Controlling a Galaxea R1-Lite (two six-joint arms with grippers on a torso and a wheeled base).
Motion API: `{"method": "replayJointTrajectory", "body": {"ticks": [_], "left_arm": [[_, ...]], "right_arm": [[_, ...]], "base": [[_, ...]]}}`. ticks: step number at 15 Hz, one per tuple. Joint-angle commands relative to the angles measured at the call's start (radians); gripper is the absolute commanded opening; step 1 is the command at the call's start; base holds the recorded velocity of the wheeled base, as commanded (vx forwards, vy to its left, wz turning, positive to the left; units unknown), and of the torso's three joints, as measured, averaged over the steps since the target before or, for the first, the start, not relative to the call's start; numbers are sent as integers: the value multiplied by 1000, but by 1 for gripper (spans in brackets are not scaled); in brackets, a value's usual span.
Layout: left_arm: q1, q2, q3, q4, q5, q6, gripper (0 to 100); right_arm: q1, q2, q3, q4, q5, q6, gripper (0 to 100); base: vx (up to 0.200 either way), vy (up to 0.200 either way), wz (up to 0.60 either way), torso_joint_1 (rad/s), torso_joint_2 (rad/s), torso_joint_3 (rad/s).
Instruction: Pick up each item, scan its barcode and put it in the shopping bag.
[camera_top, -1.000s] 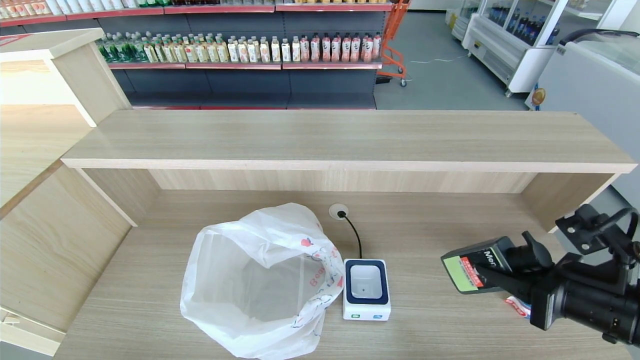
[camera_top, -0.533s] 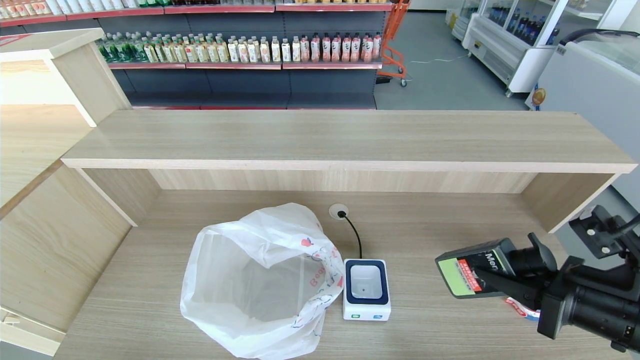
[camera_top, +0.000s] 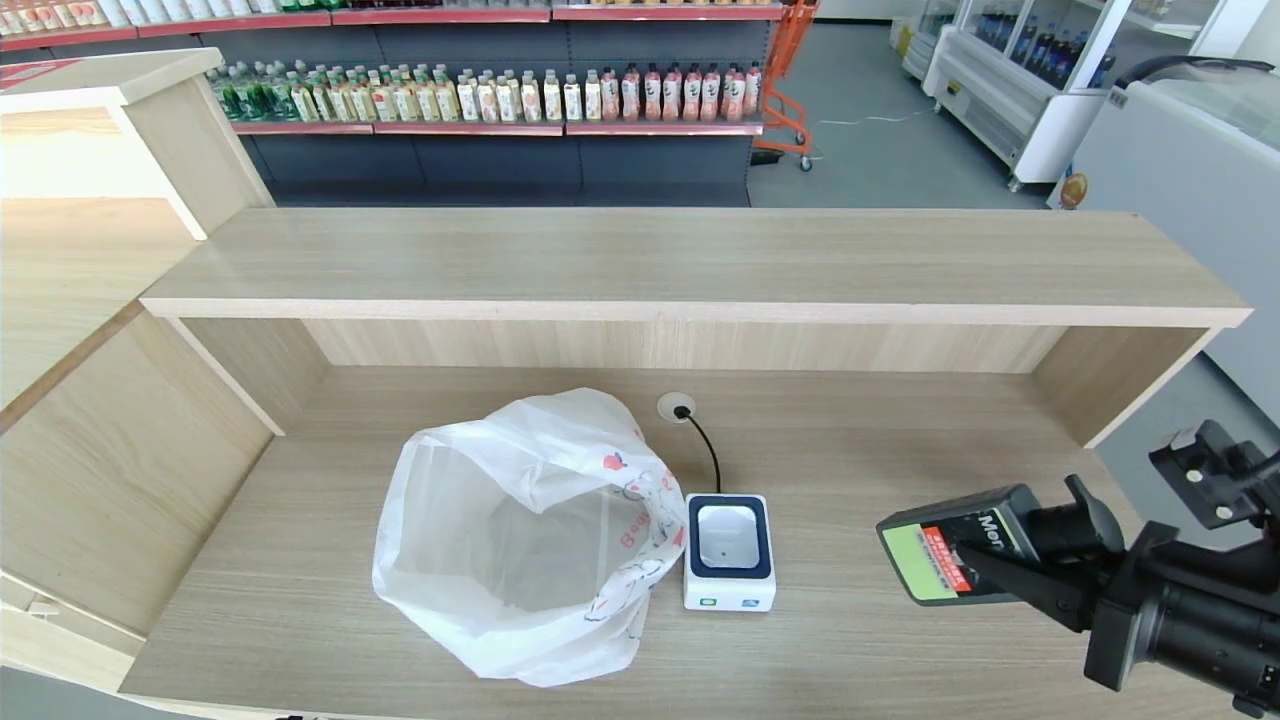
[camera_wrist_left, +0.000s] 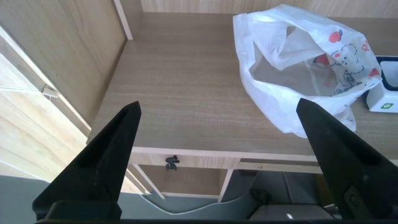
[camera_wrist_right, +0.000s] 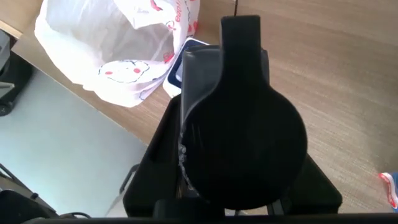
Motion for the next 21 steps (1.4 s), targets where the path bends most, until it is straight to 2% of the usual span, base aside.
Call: {"method": "replayJointTrajectory", "body": {"ticks": [1,3,13,18,21], "left_arm": [[0,0,0,0,0,1,100],[0,0,0,0,0,3,100],[0,0,0,0,0,4,100],[0,0,0,0,2,-1,100],[0,0,0,0,0,-2,100]], "right_arm": [[-11,-15,11,1,2,1,0],[-12,-22,20,1,4,3,0],[-11,60,-44,-1,36,27,0],[-8,239,-104,-7,28,15,0],[5,394,-228,-7,-21,7,0]], "base": [[0,0,0,0,0,0],[0,0,0,0,0,0],[0,200,0,4,2,2],[0,0,0,0,0,0],[0,0,0,0,0,0]]}}
